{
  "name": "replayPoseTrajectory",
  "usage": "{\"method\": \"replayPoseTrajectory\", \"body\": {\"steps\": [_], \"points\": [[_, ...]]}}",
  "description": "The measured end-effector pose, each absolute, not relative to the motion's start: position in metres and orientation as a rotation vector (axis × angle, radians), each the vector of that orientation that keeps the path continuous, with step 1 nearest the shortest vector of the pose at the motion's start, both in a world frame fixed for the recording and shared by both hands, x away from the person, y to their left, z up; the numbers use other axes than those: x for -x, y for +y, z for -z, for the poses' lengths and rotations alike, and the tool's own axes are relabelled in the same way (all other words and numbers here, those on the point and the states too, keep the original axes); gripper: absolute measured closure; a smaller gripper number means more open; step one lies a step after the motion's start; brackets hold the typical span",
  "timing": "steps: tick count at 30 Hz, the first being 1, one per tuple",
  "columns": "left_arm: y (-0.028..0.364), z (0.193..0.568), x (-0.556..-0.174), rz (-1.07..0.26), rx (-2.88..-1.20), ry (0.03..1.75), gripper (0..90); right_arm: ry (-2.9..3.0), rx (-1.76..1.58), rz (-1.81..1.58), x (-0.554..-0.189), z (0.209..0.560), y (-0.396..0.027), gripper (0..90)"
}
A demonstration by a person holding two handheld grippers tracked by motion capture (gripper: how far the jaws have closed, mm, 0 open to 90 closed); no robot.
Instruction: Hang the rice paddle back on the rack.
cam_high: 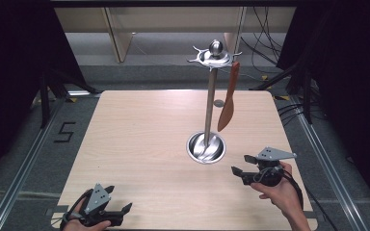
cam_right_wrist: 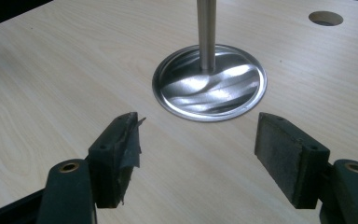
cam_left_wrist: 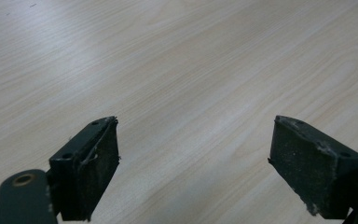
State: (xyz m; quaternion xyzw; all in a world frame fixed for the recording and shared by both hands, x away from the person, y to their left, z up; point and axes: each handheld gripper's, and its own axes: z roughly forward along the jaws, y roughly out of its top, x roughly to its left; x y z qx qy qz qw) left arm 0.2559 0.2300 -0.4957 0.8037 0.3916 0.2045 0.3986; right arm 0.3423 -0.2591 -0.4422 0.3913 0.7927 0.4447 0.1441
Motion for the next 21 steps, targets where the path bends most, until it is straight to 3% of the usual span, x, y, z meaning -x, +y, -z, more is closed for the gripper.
{"method": "replayPoseTrajectory", "body": {"steps": [21], "points": [[0.233,0.497,-0.258,-0.547,-2.099,0.966,15.3,2.307,-1.129,-1.25,-0.336,0.452,-0.266,31.3]]}}
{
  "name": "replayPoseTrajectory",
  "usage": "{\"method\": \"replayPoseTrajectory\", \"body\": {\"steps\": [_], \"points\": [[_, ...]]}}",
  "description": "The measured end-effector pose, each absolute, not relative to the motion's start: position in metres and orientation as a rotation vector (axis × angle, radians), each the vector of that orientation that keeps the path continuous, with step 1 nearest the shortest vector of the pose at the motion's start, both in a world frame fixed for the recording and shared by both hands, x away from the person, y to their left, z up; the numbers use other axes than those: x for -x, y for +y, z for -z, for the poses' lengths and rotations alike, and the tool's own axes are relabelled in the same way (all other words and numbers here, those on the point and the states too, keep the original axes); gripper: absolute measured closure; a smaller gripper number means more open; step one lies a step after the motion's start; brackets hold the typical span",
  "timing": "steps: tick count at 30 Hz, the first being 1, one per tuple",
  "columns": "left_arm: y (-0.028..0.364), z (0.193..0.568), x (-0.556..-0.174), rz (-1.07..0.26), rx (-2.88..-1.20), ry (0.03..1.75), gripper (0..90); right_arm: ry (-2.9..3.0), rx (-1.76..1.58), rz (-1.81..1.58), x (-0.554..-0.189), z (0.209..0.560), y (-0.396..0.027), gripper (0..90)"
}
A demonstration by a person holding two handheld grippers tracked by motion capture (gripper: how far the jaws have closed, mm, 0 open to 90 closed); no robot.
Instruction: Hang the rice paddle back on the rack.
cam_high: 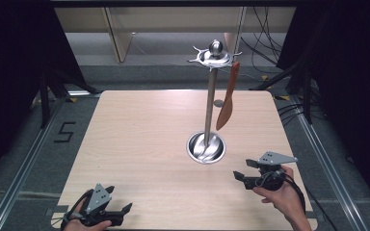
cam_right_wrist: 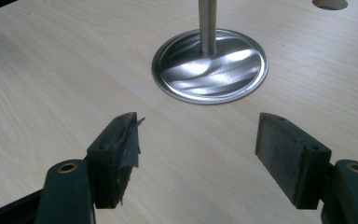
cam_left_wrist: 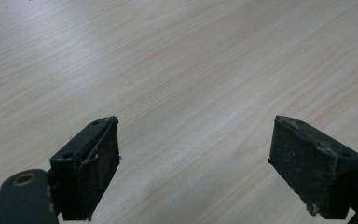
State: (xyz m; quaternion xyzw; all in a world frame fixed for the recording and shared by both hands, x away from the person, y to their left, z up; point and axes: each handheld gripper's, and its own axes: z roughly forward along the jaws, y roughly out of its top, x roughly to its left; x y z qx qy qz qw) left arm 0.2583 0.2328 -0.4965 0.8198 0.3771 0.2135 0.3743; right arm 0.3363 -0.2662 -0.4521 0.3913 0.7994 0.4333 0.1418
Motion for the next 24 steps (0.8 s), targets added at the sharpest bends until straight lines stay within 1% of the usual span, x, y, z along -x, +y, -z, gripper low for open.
{"method": "replayPoseTrajectory", "body": {"steps": [2,8,9,11,16,17,18,21,22,24], "points": [[0.232,0.497,-0.257,-0.524,-2.081,0.977,15.3,2.315,-1.138,-1.228,-0.335,0.452,-0.267,31.2],[0.232,0.498,-0.258,-0.539,-2.072,0.967,15.4,2.314,-1.143,-1.225,-0.332,0.456,-0.268,31.1],[0.233,0.497,-0.258,-0.549,-2.099,0.965,15.4,2.324,-1.136,-1.214,-0.332,0.457,-0.268,31.0],[0.233,0.497,-0.258,-0.551,-2.097,0.967,15.4,2.321,-1.143,-1.218,-0.33,0.458,-0.267,31.0],[0.231,0.498,-0.257,-0.536,-2.068,0.985,15.4,2.338,-1.12,-1.204,-0.33,0.462,-0.267,30.8],[0.232,0.497,-0.258,-0.537,-2.092,0.967,15.4,2.329,-1.129,-1.207,-0.329,0.462,-0.266,30.8],[0.231,0.498,-0.257,-0.525,-2.076,0.992,15.4,2.342,-1.118,-1.2,-0.329,0.463,-0.266,30.7],[0.23,0.499,-0.257,-0.527,-2.075,0.983,15.3,2.343,-1.152,-1.187,-0.325,0.466,-0.263,30.6],[0.23,0.498,-0.257,-0.531,-2.091,0.971,15.3,2.353,-1.103,-1.169,-0.327,0.466,-0.265,30.5],[0.231,0.498,-0.257,-0.54,-2.103,0.951,15.3,2.361,-1.156,-1.183,-0.323,0.467,-0.262,30.5]]}}
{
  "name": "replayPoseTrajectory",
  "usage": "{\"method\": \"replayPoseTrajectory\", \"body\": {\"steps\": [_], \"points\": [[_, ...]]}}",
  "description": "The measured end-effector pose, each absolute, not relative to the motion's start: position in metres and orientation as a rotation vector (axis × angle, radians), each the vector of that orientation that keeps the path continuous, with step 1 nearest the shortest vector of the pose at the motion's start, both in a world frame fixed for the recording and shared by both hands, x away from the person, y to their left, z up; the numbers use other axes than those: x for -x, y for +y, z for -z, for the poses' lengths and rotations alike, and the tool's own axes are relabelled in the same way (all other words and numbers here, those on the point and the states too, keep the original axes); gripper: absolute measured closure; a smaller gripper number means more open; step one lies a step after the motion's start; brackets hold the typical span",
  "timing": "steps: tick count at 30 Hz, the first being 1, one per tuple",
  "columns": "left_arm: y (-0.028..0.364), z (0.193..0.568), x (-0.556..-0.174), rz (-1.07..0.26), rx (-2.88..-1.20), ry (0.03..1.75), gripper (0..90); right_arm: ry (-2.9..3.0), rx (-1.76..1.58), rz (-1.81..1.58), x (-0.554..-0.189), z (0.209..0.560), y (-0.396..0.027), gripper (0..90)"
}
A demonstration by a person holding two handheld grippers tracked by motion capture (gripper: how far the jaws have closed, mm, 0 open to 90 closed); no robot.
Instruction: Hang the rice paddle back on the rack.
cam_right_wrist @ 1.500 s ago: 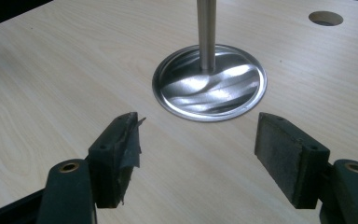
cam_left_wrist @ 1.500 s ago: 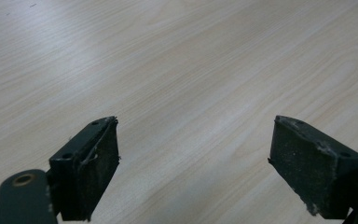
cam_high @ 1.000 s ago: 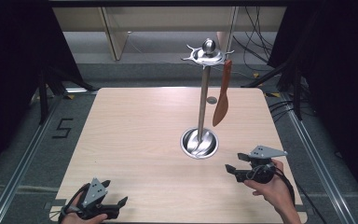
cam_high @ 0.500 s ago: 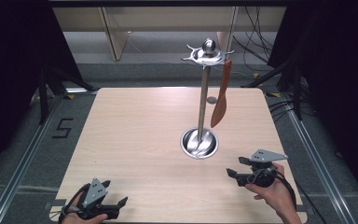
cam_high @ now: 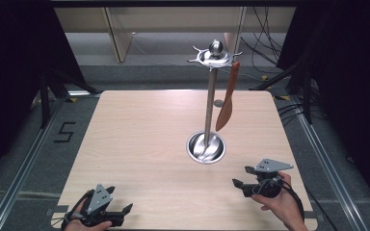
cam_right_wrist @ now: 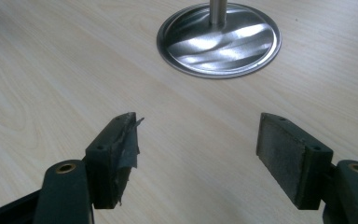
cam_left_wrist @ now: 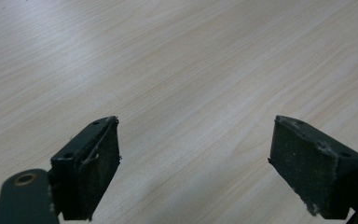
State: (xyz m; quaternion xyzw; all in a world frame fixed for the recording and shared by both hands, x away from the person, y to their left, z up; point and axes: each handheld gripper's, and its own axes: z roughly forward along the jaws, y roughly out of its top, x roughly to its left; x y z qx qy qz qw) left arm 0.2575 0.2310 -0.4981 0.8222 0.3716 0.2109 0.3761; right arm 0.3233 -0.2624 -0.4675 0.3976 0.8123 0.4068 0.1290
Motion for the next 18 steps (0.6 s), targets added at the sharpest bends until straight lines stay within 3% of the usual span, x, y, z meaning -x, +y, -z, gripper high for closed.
{"method": "replayPoseTrajectory", "body": {"steps": [18], "points": [[0.229,0.501,-0.257,-0.528,-2.079,0.973,15.1,2.36,-1.143,-1.159,-0.309,0.482,-0.271,26.0]]}}
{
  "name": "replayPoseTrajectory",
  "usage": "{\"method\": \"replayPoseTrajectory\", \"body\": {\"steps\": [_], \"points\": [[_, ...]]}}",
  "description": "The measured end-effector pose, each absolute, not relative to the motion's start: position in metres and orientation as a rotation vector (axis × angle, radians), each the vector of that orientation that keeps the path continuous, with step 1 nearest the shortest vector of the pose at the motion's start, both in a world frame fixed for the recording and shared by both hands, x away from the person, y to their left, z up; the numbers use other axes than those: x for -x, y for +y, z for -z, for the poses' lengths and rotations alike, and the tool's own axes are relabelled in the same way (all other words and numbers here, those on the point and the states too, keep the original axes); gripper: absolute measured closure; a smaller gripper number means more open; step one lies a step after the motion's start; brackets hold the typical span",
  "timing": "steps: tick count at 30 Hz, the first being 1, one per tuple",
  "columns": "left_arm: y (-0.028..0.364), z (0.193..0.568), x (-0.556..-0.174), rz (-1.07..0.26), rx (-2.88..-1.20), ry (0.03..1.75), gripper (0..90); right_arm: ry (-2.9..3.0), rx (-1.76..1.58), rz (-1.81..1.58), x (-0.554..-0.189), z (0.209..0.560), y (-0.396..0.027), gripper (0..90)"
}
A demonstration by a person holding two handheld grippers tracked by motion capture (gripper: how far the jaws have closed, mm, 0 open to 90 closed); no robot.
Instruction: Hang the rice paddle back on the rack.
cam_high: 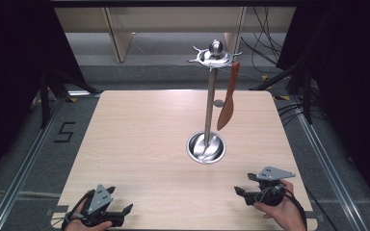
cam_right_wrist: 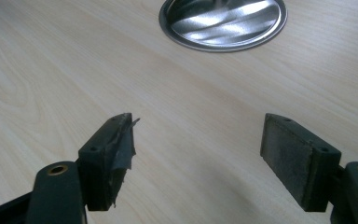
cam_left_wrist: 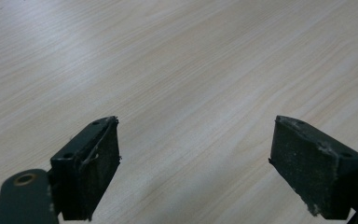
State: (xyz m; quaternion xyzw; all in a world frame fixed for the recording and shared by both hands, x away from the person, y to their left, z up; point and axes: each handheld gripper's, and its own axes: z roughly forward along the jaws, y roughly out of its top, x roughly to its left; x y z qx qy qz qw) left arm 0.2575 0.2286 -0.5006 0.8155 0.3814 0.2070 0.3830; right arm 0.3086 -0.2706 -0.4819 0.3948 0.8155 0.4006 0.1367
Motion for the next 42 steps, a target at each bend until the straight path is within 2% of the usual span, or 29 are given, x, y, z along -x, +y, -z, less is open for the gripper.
{"method": "replayPoseTrajectory", "body": {"steps": [7,26,42], "points": [[0.23,0.499,-0.257,-0.535,-2.105,0.972,15.1,2.345,-1.132,-1.103,-0.301,0.488,-0.27,19.8],[0.23,0.499,-0.257,-0.534,-2.086,0.98,15.1,2.379,-1.161,-1.067,-0.281,0.496,-0.276,19.7],[0.23,0.499,-0.259,-0.541,-2.095,0.963,15.1,2.375,-1.169,-1.069,-0.282,0.497,-0.278,19.7]]}}
